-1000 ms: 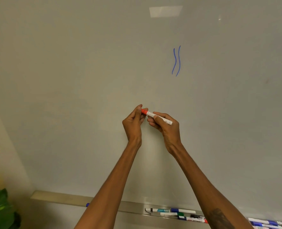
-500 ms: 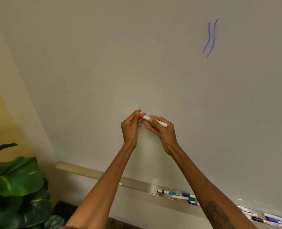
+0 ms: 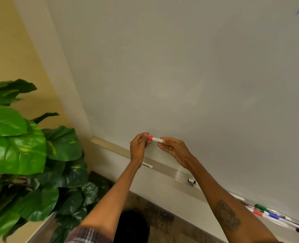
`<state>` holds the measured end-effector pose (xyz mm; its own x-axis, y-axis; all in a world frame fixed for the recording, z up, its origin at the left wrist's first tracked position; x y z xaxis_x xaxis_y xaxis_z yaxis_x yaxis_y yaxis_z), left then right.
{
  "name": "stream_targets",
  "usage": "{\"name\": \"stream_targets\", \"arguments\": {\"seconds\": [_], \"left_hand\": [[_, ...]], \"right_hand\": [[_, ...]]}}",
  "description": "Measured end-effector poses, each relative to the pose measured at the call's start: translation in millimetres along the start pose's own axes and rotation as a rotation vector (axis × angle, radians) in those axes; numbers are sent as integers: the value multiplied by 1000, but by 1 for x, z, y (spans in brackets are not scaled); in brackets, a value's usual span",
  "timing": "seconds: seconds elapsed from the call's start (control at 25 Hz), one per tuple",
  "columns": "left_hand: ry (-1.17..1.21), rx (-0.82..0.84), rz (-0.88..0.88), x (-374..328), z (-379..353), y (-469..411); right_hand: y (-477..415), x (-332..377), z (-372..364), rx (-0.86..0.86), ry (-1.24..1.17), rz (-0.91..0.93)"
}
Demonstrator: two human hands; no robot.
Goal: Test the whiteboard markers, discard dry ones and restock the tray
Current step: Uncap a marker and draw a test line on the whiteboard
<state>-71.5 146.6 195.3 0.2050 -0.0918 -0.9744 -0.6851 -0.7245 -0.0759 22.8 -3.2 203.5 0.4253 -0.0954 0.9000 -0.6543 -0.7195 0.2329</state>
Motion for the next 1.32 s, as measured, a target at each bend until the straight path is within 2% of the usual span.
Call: {"name": "stream_targets", "arguments": {"seconds": [0.24,0.36,0.44,0.52,0.72,0.84,0.96,1.12,1.32], "left_hand": [[-164,-49,289,95,89,36],[-361,-27,435,146,134,53],[-509,-11,498,173,163,64],[-571,-9,537,194,185,72],[-605,47,605,219,209,84],[-583,59,651,228,215,87],[-561,43,675,230,216,83],[-543,69,686,240,196,78],[-515,140,670,249,136,72]], "right_hand": [[-11,-121,-14,48,40,-233],[-14,-181,-12,-16,118,-359],[-16,-219,-7,-86,294,-432],[-18,-254,2,-115,581,-471],[-12,-310,-6,-6,1043,-545],[-8,-331,-22,25,884,-659],[-18,-328,-39,9,771,-592],[-28,-302,-21,-114,579,-525],[-18,-260,57,-353,496,-376]]}}
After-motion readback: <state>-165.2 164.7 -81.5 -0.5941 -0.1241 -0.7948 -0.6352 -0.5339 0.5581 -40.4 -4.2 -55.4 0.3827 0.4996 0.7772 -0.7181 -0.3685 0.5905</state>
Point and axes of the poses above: each hand's wrist, its own y-axis away from the middle knuckle, its own z-axis out of the back of the hand, x = y × z, the point moved 8 cm from there along -y, towards the middle knuckle, and after that the axes turned 3 degrees about -z, right-handed, at the moved point
